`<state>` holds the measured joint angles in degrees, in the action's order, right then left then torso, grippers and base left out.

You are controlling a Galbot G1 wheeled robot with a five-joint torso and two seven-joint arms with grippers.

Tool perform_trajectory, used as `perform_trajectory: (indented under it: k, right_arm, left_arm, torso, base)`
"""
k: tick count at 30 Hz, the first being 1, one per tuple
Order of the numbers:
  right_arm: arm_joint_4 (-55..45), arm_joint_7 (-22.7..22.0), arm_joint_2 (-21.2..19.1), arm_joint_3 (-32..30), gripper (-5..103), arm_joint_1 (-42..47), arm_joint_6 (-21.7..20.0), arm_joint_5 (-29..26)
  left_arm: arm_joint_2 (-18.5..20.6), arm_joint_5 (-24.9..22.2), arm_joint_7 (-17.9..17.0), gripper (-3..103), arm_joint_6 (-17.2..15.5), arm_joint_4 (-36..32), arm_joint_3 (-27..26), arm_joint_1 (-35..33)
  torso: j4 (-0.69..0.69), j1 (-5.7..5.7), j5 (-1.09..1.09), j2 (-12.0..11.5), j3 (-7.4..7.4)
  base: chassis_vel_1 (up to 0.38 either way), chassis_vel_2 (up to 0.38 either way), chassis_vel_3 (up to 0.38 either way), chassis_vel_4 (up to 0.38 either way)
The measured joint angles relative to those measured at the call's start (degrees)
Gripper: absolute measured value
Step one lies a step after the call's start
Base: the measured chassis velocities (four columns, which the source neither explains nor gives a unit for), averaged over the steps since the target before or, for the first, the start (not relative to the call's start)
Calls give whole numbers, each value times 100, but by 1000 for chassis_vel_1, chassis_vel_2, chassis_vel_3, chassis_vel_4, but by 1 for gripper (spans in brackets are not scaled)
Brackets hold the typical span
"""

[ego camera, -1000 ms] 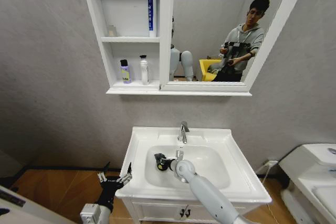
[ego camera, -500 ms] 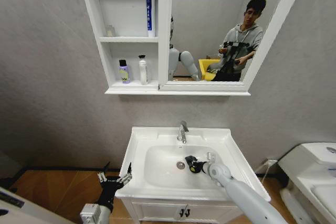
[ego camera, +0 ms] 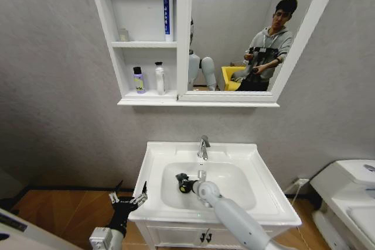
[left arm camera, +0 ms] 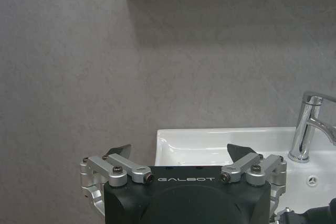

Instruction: Move facial cleanser and shampoo from washbasin to cabinet, then wipe washbasin with towel.

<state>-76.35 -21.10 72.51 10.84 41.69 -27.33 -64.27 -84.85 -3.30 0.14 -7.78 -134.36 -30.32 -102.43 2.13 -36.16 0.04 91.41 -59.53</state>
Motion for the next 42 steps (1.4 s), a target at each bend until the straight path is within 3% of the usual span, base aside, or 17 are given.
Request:
perform_trajectory:
  k: [2, 3, 4, 6, 12, 20, 23, 27, 37, 38, 40, 41, 42]
  right_arm:
    - [-43, 5, -159, -93, 7, 76, 0, 56]
    - [-132, 29, -535, -269, 7, 219, -3, 79]
    - [-132, 29, -535, -269, 7, 219, -3, 79]
    - [-246, 80, -1145, -477, 7, 418, 11, 107]
    - [-477, 37, -1737, -839, 7, 686, 36, 109]
    - [-1243, 155, -2076, -1723, 6, 1002, 195, 717]
    - [-1603, 566, -2254, -2437, 6, 1290, 487, 1233]
    - [-1525, 948, -2323, -2905, 6, 1478, 896, 1883]
    - [-852, 1345, -2299, -3453, 4, 1586, 1145, 2163]
    - [-698, 1410, -2268, -3467, 9, 1557, 1235, 2180]
    - [-575, 1459, -2241, -3465, 9, 1522, 1366, 2196]
    - [-458, 1471, -2202, -3445, 20, 1479, 1525, 2206]
    - [-402, 1452, -2164, -3431, 20, 1459, 1629, 2212]
  left_arm:
    - [0, 0, -1, 100, 0, 0, -1, 0]
    - [0, 0, -1, 100, 0, 1, -2, 0]
    - [0, 0, -1, 100, 0, 1, -2, 0]
    - [0, 0, -1, 100, 0, 0, -4, 0]
    - [0, 0, 0, 100, 0, 0, -1, 0]
    - [0, 0, 0, 100, 0, 0, 0, 0]
    - [0, 0, -1, 100, 0, 0, -1, 0]
    - [0, 0, 0, 100, 0, 0, -2, 0]
    - [0, 0, -1, 100, 0, 0, -2, 0]
    - [0, 0, -1, 100, 0, 0, -2, 0]
    - [0, 0, -1, 100, 0, 1, -2, 0]
    - [0, 0, -1, 100, 0, 0, -2, 0]
    - [0, 0, -1, 100, 0, 0, -2, 0]
  torso:
    - [7, 1, 2, 0, 0]
    - [3, 0, -1, -1, -1]
    - [3, 0, -1, -1, -1]
    - [-4, 0, -6, -1, -2]
    - [-4, -1, -4, -2, -3]
    - [-6, -4, -2, -4, -4]
    - [-5, -2, -7, -3, -2]
    - [-5, -3, -2, -3, -2]
    - [-5, -2, -3, -2, -2]
    - [-4, -2, -2, -2, -2]
    - [-4, -2, -2, -2, -2]
    - [-4, -2, -4, -2, -2]
    - [-3, -2, -3, -2, -2]
  base:
    - [0, 0, 0, 0]
    - [0, 0, 0, 0]
    - [0, 0, 0, 0]
    - [0, 0, 0, 0]
    - [0, 0, 0, 0]
    - [0, 0, 0, 0]
    - [0, 0, 0, 0]
    - [0, 0, 0, 0]
    - [0, 0, 0, 0]
    - [0, 0, 0, 0]
    - [0, 0, 0, 0]
    - [0, 0, 0, 0]
    - [0, 0, 0, 0]
